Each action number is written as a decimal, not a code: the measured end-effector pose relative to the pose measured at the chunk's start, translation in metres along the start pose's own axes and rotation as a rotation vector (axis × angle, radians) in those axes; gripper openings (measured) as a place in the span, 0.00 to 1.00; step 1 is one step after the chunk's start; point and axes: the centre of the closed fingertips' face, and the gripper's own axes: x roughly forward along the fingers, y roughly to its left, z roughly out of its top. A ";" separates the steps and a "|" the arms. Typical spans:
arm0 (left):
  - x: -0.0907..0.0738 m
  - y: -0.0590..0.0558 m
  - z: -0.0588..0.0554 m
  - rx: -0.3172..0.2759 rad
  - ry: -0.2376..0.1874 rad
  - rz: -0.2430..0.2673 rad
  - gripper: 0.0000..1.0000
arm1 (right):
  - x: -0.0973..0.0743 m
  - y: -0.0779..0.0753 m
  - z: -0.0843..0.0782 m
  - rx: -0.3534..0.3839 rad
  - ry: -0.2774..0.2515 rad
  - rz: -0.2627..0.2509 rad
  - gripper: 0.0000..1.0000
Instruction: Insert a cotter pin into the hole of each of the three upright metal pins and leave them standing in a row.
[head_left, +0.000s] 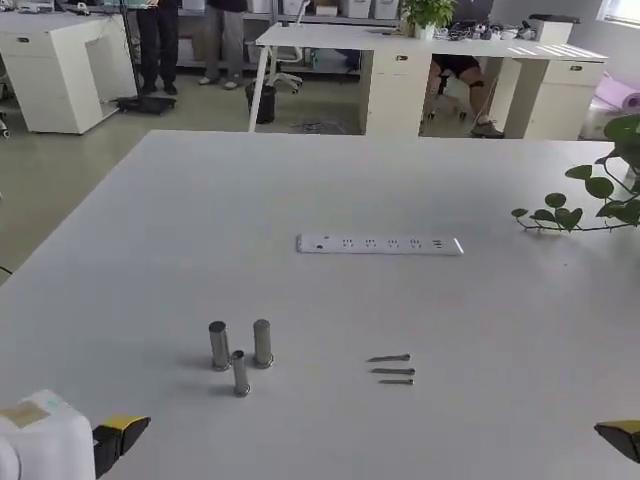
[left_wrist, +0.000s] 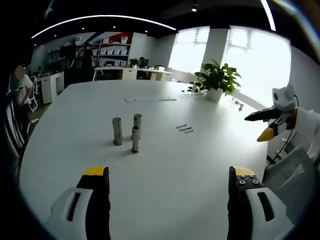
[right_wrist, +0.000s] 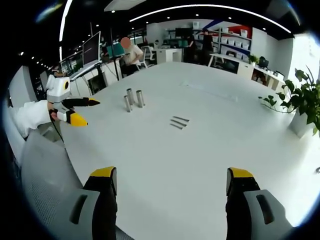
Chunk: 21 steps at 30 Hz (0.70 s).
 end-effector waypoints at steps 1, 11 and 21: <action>0.004 0.001 0.000 0.016 0.005 0.006 0.99 | 0.000 0.000 0.000 0.001 0.002 -0.001 0.89; 0.032 0.000 0.009 0.073 0.007 -0.043 0.91 | 0.000 0.006 -0.005 -0.005 0.023 0.008 0.89; 0.050 0.014 0.023 0.161 0.010 -0.061 0.79 | 0.002 0.015 -0.001 -0.038 0.021 0.038 0.88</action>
